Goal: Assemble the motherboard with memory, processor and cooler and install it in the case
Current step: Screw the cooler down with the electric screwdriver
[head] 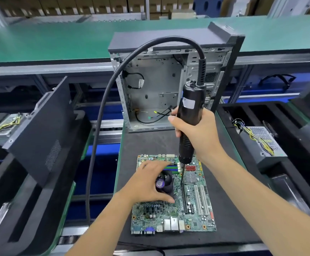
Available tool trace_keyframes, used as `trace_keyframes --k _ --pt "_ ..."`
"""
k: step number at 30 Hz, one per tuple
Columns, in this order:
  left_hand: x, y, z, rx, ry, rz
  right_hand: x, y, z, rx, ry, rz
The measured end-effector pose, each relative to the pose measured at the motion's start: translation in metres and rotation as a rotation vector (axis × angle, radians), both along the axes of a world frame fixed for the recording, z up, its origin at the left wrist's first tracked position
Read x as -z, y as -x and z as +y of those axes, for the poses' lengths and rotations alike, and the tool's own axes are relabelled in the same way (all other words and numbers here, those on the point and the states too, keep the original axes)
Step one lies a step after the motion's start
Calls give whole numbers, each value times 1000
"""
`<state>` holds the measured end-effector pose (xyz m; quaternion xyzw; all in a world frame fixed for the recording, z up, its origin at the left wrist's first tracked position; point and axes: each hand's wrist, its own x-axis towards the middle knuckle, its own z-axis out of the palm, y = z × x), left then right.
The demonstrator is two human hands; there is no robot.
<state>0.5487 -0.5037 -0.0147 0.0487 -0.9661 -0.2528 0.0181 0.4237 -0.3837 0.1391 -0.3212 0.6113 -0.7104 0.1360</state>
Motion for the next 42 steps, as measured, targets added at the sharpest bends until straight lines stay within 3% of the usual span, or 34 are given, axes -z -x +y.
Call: trace_keyframes --k 3,8,25,42 --pt "2 10 3 72 147 -137 -3 -1 3 10 16 -3" --pt "9 8 8 30 215 -119 -4 -4 7 14 18 8" --pt "7 10 11 51 236 -173 -13 -8 15 74 169 25" --pt "9 10 11 61 277 -195 -8 -11 17 68 167 48"
